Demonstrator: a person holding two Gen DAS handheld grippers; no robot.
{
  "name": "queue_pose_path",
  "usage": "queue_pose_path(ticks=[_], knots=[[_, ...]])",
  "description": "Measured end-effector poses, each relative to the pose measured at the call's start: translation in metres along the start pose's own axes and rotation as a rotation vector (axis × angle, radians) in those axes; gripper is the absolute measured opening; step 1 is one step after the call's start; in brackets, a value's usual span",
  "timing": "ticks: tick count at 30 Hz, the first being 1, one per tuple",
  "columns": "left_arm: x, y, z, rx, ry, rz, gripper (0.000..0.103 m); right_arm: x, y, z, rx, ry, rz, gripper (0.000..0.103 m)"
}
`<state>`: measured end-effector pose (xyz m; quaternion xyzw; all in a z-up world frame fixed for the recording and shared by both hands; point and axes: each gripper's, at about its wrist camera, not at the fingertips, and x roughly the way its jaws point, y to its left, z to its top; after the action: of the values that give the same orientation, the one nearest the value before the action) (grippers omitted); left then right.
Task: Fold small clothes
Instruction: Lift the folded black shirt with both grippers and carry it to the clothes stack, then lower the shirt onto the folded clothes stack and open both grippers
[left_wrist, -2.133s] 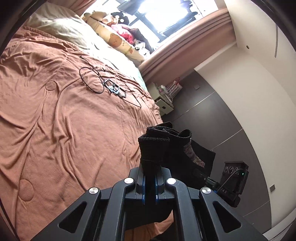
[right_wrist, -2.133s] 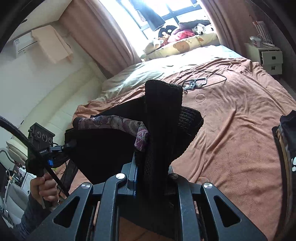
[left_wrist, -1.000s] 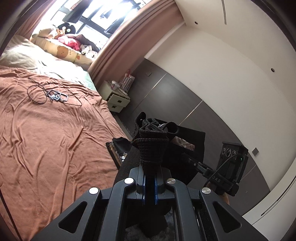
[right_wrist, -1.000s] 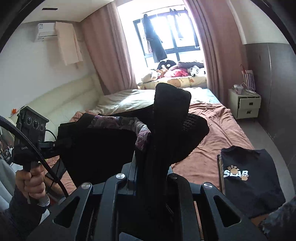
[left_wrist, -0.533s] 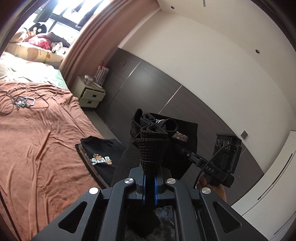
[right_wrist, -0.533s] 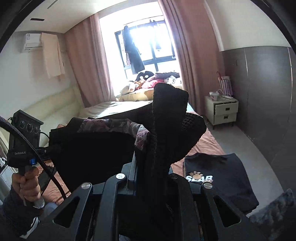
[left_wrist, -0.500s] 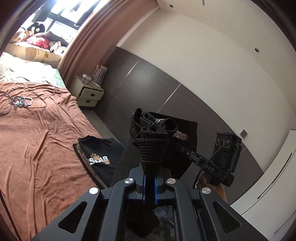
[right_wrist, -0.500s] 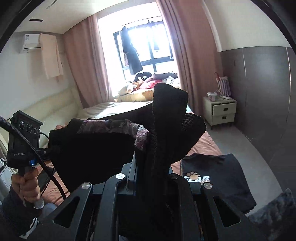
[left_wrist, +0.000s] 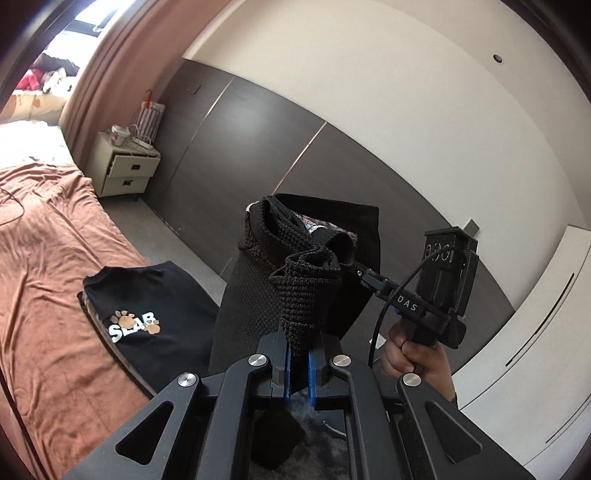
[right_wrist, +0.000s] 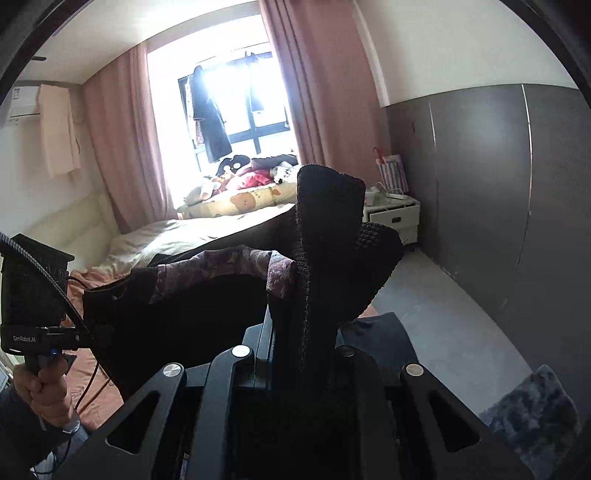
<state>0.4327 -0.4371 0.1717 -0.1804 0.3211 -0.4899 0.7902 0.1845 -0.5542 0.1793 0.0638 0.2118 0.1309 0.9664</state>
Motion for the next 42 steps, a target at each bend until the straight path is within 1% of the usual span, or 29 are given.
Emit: queue_pose_path(ticks=[5,9,14,19,24,28,32,38,40,41,42], knots=[[0.039,0.013,0.006,0.009,0.064,-0.020,0.006,0.012,0.005,-0.002,0.036,0.020,-0.048,0.011],[0.067,0.036,0.014,-0.006,0.090,-0.028,0.006,0.036,0.016,-0.004,0.062,0.037,-0.073,0.011],[0.101,0.082,0.024,-0.047,0.131,-0.002,0.006,0.086,0.028,-0.006,0.098,0.084,-0.094,0.011],[0.124,0.131,0.036,-0.095,0.137,0.017,0.006,0.136,0.044,-0.007,0.115,0.133,-0.115,0.011],[0.139,0.179,0.042,-0.150,0.141,0.034,0.006,0.170,0.061,-0.009,0.128,0.171,-0.128,0.011],[0.150,0.216,0.040,-0.187,0.151,0.058,0.006,0.202,0.073,-0.011,0.147,0.207,-0.136,0.011],[0.160,0.252,0.033,-0.232,0.161,0.078,0.006,0.224,0.079,-0.017,0.154,0.242,-0.141,0.011],[0.173,0.306,0.020,-0.280,0.155,0.147,0.006,0.274,0.101,-0.021,0.165,0.287,-0.157,0.011],[0.174,0.326,0.014,-0.315,0.146,0.179,0.006,0.287,0.104,-0.025,0.186,0.300,-0.151,0.012],[0.175,0.335,0.009,-0.333,0.148,0.191,0.008,0.295,0.102,-0.028,0.202,0.321,-0.151,0.015],[0.177,0.344,0.004,-0.346,0.161,0.219,0.016,0.289,0.082,-0.032,0.224,0.349,-0.165,0.018]])
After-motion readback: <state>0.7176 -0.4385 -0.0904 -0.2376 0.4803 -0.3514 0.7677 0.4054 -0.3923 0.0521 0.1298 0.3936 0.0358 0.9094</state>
